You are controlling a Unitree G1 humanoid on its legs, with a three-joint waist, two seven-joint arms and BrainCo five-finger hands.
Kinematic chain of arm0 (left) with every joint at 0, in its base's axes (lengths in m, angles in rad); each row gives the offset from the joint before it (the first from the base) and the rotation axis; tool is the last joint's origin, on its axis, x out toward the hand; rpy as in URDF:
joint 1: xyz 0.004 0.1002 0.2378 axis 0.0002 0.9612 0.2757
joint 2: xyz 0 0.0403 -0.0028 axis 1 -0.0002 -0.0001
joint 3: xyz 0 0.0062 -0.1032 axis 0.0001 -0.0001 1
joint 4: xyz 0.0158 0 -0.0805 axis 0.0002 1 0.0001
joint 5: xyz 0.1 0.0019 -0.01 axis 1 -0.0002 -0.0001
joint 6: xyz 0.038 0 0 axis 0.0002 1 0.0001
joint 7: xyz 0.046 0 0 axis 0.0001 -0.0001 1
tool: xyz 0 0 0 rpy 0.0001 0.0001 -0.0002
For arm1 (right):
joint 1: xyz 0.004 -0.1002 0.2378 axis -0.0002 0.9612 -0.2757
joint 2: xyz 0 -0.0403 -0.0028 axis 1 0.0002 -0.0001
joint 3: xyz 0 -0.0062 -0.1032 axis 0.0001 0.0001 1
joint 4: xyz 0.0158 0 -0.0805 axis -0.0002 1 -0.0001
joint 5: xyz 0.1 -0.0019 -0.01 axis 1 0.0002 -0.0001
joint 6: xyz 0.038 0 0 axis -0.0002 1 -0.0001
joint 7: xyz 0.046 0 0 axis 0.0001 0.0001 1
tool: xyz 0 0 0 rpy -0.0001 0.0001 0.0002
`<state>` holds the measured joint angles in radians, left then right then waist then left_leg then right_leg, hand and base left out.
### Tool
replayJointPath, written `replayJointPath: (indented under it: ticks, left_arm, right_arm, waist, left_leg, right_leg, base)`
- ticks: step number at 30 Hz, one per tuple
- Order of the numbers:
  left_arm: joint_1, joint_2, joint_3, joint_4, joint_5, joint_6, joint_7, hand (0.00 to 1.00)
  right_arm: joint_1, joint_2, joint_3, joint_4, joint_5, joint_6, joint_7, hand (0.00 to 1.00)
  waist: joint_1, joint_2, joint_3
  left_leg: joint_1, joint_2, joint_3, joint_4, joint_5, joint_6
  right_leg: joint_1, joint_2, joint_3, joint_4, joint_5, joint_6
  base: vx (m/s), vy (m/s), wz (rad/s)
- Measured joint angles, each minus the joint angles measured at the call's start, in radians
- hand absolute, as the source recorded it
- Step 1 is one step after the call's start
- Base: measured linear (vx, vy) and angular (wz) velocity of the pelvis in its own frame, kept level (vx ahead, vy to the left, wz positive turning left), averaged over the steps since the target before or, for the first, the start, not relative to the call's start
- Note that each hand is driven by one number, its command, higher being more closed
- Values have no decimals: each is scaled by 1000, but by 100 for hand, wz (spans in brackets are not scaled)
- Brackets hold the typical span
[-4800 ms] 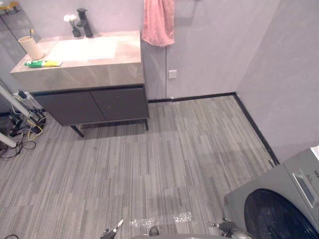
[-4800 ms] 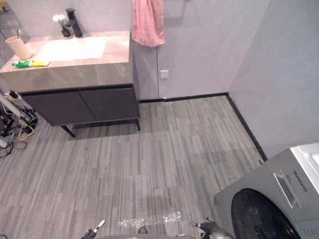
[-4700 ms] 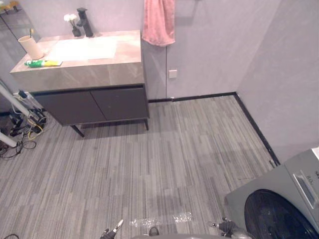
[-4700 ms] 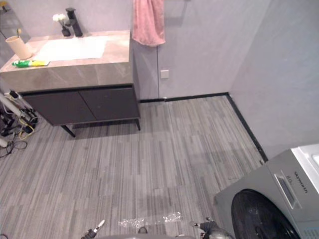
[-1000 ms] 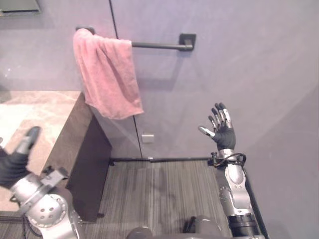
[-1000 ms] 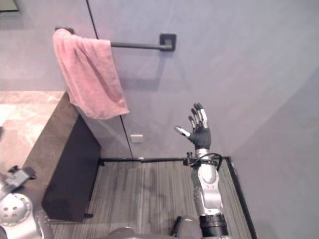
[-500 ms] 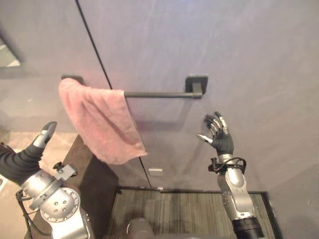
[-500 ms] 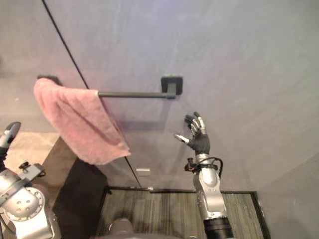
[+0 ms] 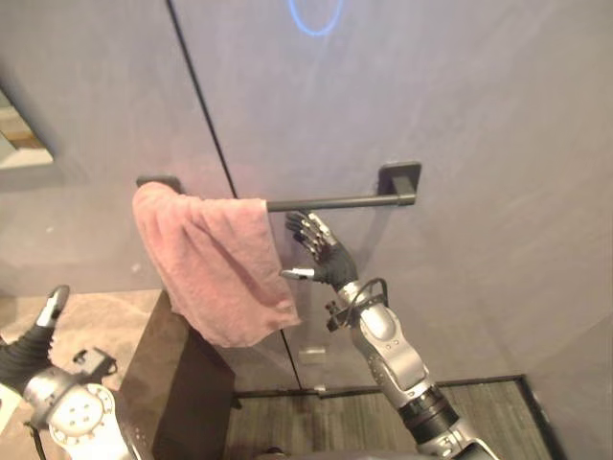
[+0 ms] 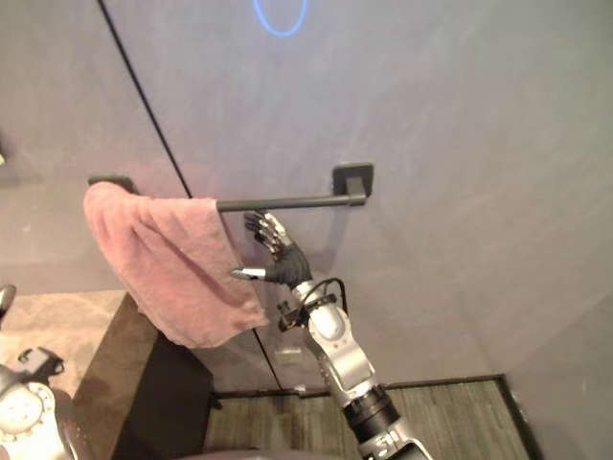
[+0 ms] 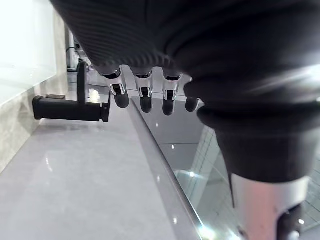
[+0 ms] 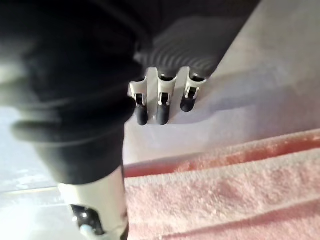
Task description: Organize washtable
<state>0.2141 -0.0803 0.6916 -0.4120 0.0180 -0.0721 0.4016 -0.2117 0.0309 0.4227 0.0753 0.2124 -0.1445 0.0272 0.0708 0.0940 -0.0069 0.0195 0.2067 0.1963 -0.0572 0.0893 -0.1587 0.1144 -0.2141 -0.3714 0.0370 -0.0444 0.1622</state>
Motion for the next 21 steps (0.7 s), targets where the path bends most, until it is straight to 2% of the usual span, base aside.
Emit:
replayJointPath:
  ticks: [2, 3, 4, 6, 10, 14, 18, 21]
  left_arm:
    - [5, 0, -25, -29, 2, -2, -24, 0]
    - [12, 0, -43, -44, 1, -4, -35, 0]
    - [15, 0, -56, -51, -1, -5, -45, 0]
    - [40, 0, -104, -65, -18, -14, -101, 0]
    - [52, 5, -177, -65, -65, -13, -140, 0]
    - [88, 13, -250, -71, -79, -13, -172, 0]
    - [147, 10, -309, -114, -106, -14, -226, 0]
    - [196, 3, -326, -158, -112, -14, -227, 0]
  right_arm:
    - [1, -4, -4, 2, 0, 0, 0, 0]
    - [0, -5, 0, 5, 1, 0, 0, 0]
    - [0, -4, 2, 6, 1, -1, 1, 0]
    - [-2, -1, 30, 27, 4, -3, 7, 0]
    - [-31, 6, 138, 104, 13, 4, 25, 0]
    - [-84, 29, 246, 158, 24, 33, 53, 0]
    - [-160, 54, 253, 180, 56, 34, 65, 0]
    - [-179, 74, 254, 185, 71, 35, 65, 0]
  waist:
    - [1, 13, -11]
    - [2, 6, -13]
    - [2, 13, -19]
    - [2, -7, -19]
    - [2, -31, -18]
    - [11, -25, -12]
    - [27, -20, 12]
    - [31, -21, 30]
  left_leg:
    - [11, 5, -1, -23, 27, -3]
    - [13, 5, -3, -32, 33, -3]
    - [13, 5, -4, -32, 34, -5]
    - [10, 3, -2, -33, 35, -4]
    - [11, 3, -2, -34, 35, -4]
    - [10, 5, -15, -33, 35, -4]
    - [-12, 27, -49, -11, 30, -4]
    - [-24, 48, -56, -1, 30, -3]
  right_leg:
    - [2, 8, -9, -2, 9, -9]
    - [2, 9, -12, 0, 13, -2]
    - [3, 9, -13, 2, 13, -2]
    - [3, 8, -11, 2, 13, -2]
    - [3, 8, -10, 1, 12, -1]
    - [11, 11, -16, 1, 8, -2]
    - [27, 35, -47, 3, -4, -14]
    - [32, 51, -69, 13, -15, -22]
  base:
    - [58, -30, 11]
    - [50, -13, 7]
    - [63, -5, 3]
    - [86, 6, -3]
    - [53, 5, -2]
    - [3, 2, 8]
    - [-31, -29, 25]
    - [-38, -47, 18]
